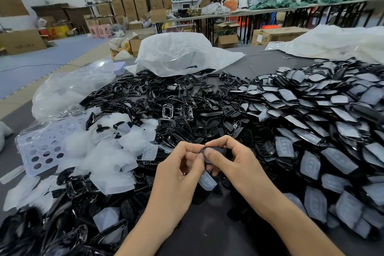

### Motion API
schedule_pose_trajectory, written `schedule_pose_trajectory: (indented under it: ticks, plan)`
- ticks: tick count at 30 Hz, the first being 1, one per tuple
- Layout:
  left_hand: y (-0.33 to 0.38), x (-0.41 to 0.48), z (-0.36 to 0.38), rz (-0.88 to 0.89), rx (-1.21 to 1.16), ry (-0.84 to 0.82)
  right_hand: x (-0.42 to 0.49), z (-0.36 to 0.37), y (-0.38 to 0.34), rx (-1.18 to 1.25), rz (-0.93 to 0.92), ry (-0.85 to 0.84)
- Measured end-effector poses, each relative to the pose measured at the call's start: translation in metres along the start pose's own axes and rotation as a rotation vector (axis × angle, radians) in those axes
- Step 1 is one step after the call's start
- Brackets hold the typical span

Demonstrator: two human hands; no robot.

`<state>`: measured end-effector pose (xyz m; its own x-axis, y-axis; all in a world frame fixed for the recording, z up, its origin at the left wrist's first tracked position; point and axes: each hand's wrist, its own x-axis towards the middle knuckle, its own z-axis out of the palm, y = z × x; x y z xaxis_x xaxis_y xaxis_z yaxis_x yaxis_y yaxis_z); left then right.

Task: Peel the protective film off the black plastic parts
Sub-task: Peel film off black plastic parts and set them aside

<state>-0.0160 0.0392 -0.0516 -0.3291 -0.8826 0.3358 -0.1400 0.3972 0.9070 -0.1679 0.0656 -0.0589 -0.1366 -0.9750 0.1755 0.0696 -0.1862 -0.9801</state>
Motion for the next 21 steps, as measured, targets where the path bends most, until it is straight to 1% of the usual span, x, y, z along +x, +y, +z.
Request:
schedule_pose_trajectory:
  ticks: [5,8,10,13,16,19,21]
  plan:
    - [-0.006,0.000,0.003,0.015,0.032,0.016,0.003,0.001,0.006,0.023,0.034,0.041]
    - [-0.007,0.000,0.003,-0.005,0.012,0.044,0.004,0.002,0.005,0.084,0.042,0.022]
    - [-0.008,0.002,0.000,-0.026,0.005,0.093,0.004,-0.001,0.004,0.117,0.057,0.009]
    - [-0.011,0.006,-0.003,-0.037,0.005,0.149,0.005,-0.005,0.005,0.041,0.041,-0.005]
    - [-0.011,0.004,-0.003,-0.028,0.035,0.131,0.006,-0.007,0.003,0.027,0.072,0.007]
    - [-0.014,0.003,-0.004,-0.015,0.084,0.100,0.004,-0.011,0.002,0.001,0.132,-0.036]
    - [-0.015,0.003,-0.006,0.008,0.155,0.092,0.001,-0.014,0.000,-0.052,0.136,-0.055]
